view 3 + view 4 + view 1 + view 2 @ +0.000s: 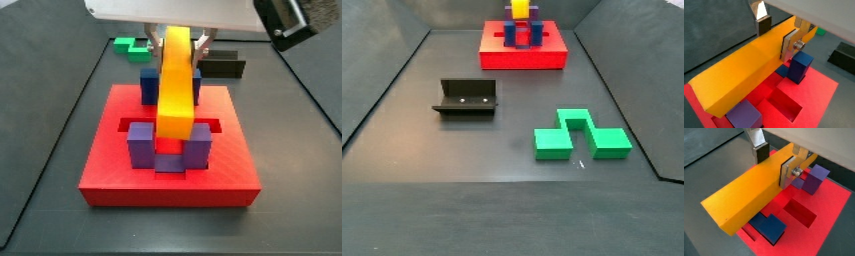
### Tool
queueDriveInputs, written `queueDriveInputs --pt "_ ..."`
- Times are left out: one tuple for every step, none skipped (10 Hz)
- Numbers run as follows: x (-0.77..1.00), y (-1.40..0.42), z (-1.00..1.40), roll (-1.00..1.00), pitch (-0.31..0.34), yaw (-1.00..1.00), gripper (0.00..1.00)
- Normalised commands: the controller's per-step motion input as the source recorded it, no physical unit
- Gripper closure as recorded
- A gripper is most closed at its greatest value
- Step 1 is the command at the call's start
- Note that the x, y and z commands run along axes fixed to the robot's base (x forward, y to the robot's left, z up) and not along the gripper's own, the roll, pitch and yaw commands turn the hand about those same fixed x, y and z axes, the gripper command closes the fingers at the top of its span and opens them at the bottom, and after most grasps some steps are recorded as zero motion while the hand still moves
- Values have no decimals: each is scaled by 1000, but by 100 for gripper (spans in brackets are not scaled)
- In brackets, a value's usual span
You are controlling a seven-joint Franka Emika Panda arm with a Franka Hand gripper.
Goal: Pick up the yellow object. Move up. Move to above the board. Insert the yellow object.
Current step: Insert the yellow object.
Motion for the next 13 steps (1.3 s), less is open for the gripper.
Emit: queueDriveInputs --pt "-49 60 -71 -399 -50 0 100" --pt "-54 31 -106 -374 -51 0 100" --pt "-49 11 -146 -359 -61 0 100" --pt "0 0 -200 -97 0 0 100" --pt "9 -91 -189 37 16 0 100" --pt "0 -66 -103 94 37 0 100" --pt "0 -71 -80 70 23 0 100" --pt "0 -109 -97 66 24 0 100" --pt "0 -111 -120 84 29 0 100" --pt "123 -103 -251 181 66 126 100" --pt "114 -100 -226 149 60 117 100" --pt "60 -120 -160 120 47 83 100" --pt "43 -114 -169 127 41 71 100"
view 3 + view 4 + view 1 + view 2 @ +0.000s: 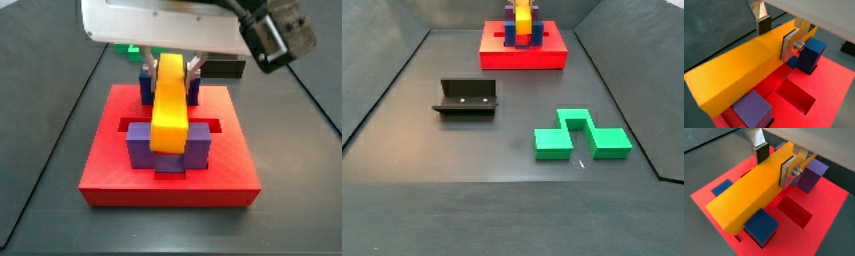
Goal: Pick up the yellow object. Move up. Move to above the board. Insert the yellow object.
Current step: Insert the yellow object.
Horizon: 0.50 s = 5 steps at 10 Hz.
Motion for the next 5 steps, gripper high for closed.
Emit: queueDriveInputs --pt "83 -63 -123 144 47 100 100" --pt "89 0 -69 114 47 140 100" --pt "51 0 -126 160 44 146 100" --pt "66 0 -183 261 57 197 100" --pt "114 0 -203 270 59 243 100"
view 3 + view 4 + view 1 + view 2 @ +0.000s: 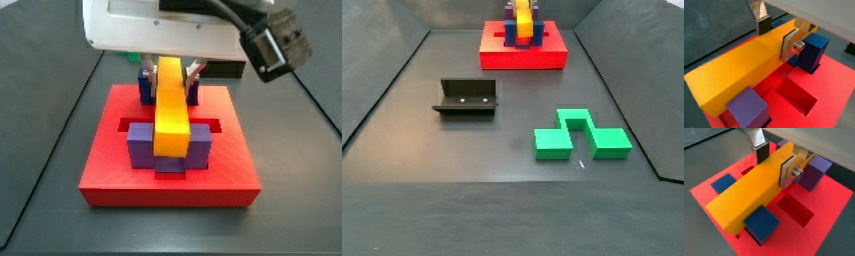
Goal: Pick up the yellow object. Move up. Move to above the board. Insert the yellow object.
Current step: Insert the yellow object.
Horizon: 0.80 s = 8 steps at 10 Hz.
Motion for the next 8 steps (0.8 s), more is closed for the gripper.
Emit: queueDriveInputs --pt "71 0 -243 246 46 223 100" --pt "74 -17 -243 249 46 220 100" --pt "69 -51 -237 240 43 211 100" --pt "83 -80 -223 256 44 203 100" --pt "106 -74 -226 256 51 194 100" --pt "91 -89 -226 256 49 183 100" --pt "111 -66 -229 209 44 171 100" --pt "106 -40 -266 136 29 163 100"
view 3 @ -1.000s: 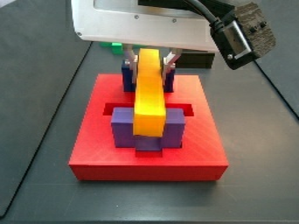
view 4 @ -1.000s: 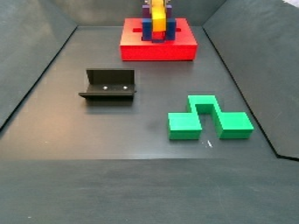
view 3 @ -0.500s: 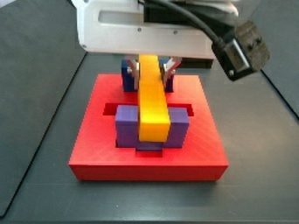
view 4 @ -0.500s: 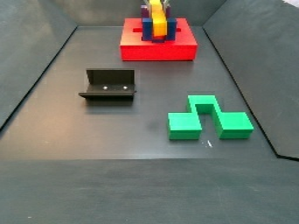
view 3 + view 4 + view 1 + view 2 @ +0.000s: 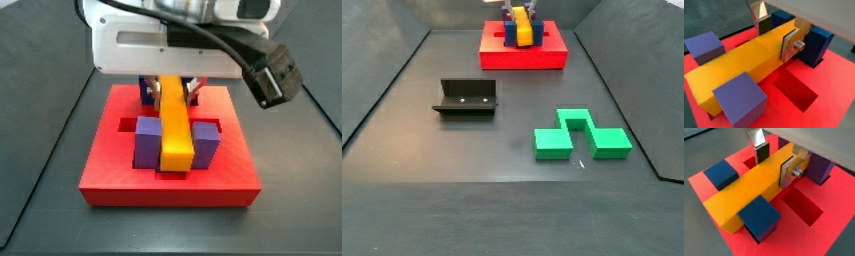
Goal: Pick up the yellow object. Move up. Move to above the board. Insert the yellow object.
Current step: Insert the yellow object.
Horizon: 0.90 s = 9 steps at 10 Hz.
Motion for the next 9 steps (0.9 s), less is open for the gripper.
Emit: queueDriveInputs --pt "103 -29 -271 97 23 154 100" --pt "109 -29 -260 90 21 149 100" --pt "17 -46 -269 0 0 91 100" --pt "0 -37 -294 -87 0 0 100" --pt "9 -60 -257 -76 -3 -91 100" --pt "69 -91 -240 -6 0 -146 100" --pt "57 -94 -189 33 0 -123 100" --pt "111 -117 -174 89 0 -163 100" --pt "180 -120 -163 86 3 -223 100"
